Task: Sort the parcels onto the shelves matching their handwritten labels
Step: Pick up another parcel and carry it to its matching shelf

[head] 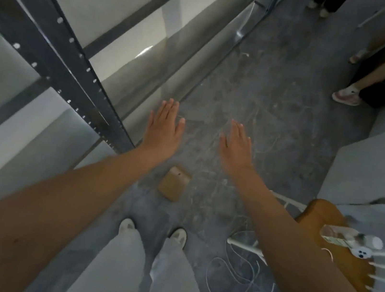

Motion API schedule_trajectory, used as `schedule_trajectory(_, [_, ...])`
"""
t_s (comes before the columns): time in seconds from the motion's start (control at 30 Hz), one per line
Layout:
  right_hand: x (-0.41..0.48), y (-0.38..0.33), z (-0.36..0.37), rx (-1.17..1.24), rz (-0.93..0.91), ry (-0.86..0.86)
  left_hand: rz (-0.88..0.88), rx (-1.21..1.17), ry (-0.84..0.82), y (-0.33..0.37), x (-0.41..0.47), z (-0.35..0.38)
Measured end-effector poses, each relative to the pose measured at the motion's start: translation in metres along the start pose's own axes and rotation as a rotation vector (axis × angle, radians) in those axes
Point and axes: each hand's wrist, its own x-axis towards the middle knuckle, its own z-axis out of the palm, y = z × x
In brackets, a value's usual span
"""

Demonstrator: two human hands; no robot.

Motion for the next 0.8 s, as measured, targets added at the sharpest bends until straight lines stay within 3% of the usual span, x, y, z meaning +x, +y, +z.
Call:
schedule_trajectory(0.23, [0.03, 0.041, 0.074, -0.072, -0.004, -0.086, -0.05, 0.086, -0.122, -0.064, -0.002, 0.083])
schedule_trajectory(0.57, [0.085, 0.08, 0.249, 0.097, 0.11, -0.23, -0.237, -0.08, -0.192, -0.158, 0.035, 0.21])
schedule_trajectory(0.8, [0.111, 0.124, 0.375, 0.082, 0.157, -0.179, -0.254, -0.079, -0.245, -0.239, 0.053, 0.305])
